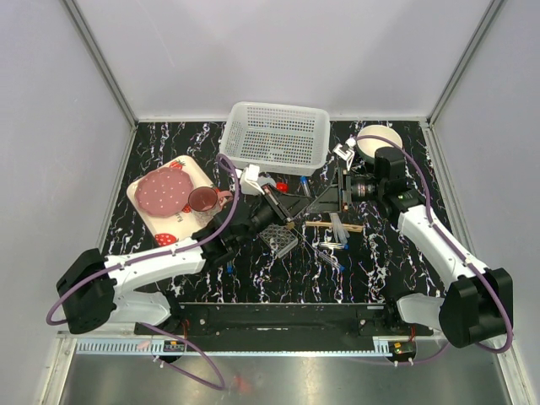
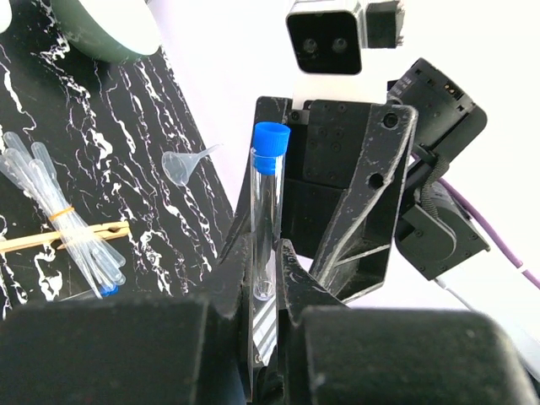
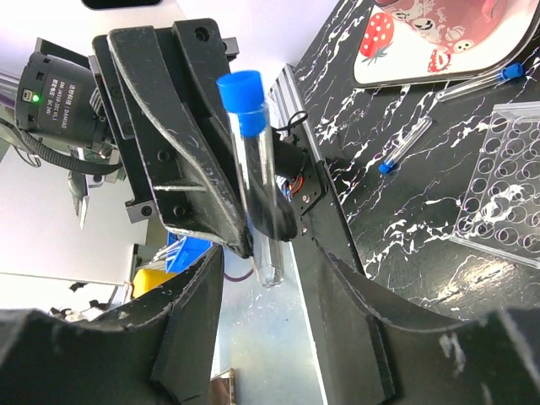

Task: Organize the chemistry lab equipment

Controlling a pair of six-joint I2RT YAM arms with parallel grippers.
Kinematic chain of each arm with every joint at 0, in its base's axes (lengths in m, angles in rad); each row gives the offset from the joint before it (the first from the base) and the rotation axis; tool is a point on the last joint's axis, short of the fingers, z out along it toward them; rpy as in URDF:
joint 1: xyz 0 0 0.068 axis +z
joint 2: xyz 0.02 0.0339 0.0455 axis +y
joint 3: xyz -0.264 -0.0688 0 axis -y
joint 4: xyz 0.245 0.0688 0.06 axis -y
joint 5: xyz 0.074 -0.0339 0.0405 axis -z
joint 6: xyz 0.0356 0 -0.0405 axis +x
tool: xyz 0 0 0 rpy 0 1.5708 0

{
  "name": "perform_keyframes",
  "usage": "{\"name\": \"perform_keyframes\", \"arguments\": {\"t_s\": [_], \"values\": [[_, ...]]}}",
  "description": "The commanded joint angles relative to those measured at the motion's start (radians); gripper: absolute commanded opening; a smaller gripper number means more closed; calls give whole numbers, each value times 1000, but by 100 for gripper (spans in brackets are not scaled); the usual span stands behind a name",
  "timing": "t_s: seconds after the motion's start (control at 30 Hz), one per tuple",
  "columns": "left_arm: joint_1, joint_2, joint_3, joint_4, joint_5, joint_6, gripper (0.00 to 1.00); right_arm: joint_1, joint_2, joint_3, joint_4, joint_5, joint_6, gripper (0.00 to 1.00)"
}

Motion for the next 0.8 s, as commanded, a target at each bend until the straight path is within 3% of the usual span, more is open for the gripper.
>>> {"name": "perform_keyframes", "arguments": {"t_s": [0.0,0.4,0.53,0.57,0.67,0.77], "values": [[-3,-43,54,70,-35,28,2,5,-33,-6,42,-29,14,54],[-14,-27,64,78,-20,32,2,3,-24,-6,121,-32,76,47],[-17,-17,69,87,-15,32,3,5,-19,-12,141,-35,100,34],[-19,-14,72,87,-12,33,3,5,-19,-13,145,-35,103,26],[-20,-13,74,89,-9,35,5,5,-18,-16,153,-37,109,13],[-20,-23,69,82,-8,36,13,5,-24,-17,135,-38,91,7]]}}
